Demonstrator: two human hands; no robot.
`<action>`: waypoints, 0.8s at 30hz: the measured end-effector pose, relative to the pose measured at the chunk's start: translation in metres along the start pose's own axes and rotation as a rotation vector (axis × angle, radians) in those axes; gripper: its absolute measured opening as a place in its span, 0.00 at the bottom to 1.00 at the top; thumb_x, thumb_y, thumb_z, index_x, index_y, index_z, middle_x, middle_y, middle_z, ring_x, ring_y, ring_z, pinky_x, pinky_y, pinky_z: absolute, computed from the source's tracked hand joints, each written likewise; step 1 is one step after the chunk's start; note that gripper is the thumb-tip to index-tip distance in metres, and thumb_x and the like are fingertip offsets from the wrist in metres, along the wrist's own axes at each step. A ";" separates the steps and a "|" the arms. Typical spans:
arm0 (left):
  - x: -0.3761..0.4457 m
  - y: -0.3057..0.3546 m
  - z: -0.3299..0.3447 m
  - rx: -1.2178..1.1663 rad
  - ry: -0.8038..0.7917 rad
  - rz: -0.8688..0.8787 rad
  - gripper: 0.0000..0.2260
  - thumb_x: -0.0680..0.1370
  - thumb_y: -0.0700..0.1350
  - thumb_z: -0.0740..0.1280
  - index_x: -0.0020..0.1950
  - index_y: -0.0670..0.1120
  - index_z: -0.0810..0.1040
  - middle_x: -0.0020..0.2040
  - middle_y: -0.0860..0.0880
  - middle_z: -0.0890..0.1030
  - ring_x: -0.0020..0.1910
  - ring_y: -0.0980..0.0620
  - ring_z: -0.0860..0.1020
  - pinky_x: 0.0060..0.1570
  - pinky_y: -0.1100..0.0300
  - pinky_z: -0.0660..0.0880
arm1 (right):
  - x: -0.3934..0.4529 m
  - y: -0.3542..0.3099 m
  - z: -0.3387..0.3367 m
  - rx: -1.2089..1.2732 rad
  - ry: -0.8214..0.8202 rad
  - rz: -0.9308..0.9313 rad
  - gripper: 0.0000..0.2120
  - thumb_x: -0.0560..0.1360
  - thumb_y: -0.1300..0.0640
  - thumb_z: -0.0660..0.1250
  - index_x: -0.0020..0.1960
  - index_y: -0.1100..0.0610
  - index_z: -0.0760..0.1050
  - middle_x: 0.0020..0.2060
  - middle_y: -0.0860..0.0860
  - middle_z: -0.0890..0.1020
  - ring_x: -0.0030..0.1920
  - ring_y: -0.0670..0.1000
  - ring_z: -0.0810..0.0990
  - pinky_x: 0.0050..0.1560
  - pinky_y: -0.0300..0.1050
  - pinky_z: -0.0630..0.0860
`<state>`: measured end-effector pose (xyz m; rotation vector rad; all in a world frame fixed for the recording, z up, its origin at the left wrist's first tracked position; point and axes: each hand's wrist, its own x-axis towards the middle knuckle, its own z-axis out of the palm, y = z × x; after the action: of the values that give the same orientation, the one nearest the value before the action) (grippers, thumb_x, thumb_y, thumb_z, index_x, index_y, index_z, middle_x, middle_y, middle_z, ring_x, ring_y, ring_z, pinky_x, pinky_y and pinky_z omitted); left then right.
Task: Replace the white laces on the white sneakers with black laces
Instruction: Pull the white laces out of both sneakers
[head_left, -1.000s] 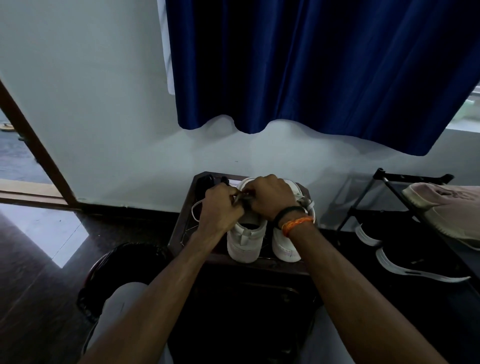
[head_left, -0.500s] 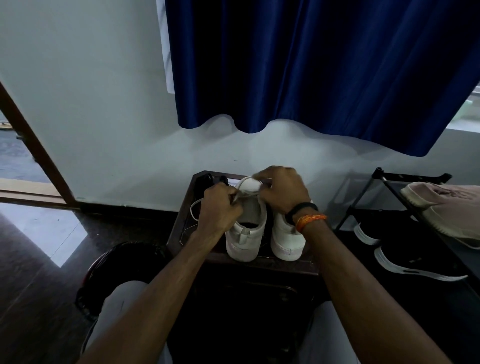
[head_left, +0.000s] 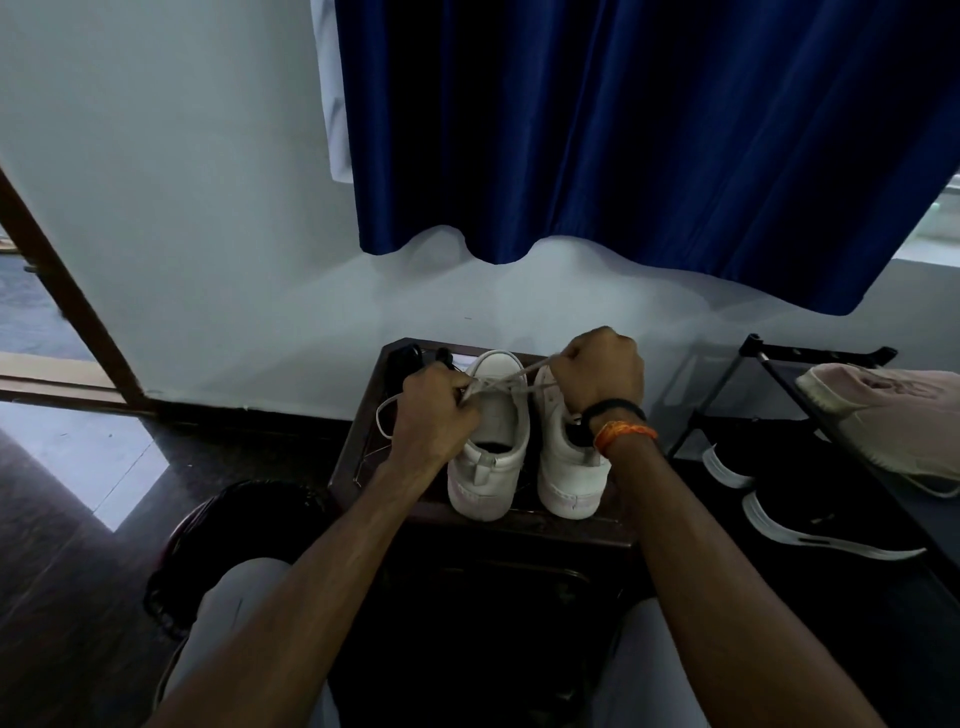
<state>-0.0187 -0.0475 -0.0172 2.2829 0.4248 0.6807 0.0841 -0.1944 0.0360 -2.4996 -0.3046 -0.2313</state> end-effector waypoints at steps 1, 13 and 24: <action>0.000 0.000 0.000 -0.006 0.003 0.001 0.09 0.71 0.37 0.69 0.30 0.40 0.76 0.28 0.44 0.72 0.30 0.47 0.72 0.28 0.60 0.63 | -0.001 0.000 0.000 -0.030 -0.032 -0.008 0.07 0.72 0.57 0.70 0.45 0.60 0.84 0.40 0.55 0.84 0.42 0.57 0.82 0.41 0.44 0.75; 0.000 0.000 -0.001 -0.031 0.029 0.003 0.13 0.72 0.36 0.70 0.29 0.38 0.73 0.27 0.44 0.70 0.28 0.48 0.67 0.27 0.66 0.62 | -0.024 -0.020 0.024 -0.168 -0.208 -0.387 0.08 0.73 0.55 0.68 0.47 0.54 0.85 0.48 0.55 0.84 0.51 0.59 0.81 0.48 0.49 0.78; -0.003 0.006 -0.005 -0.006 0.003 -0.025 0.11 0.72 0.36 0.69 0.30 0.37 0.74 0.31 0.40 0.74 0.28 0.51 0.67 0.28 0.67 0.65 | -0.013 -0.006 0.001 -0.020 -0.042 -0.180 0.09 0.71 0.60 0.71 0.51 0.59 0.84 0.51 0.55 0.84 0.51 0.58 0.82 0.51 0.48 0.79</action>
<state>-0.0236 -0.0507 -0.0114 2.2668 0.4519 0.6723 0.0700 -0.1908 0.0354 -2.5009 -0.5482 -0.2554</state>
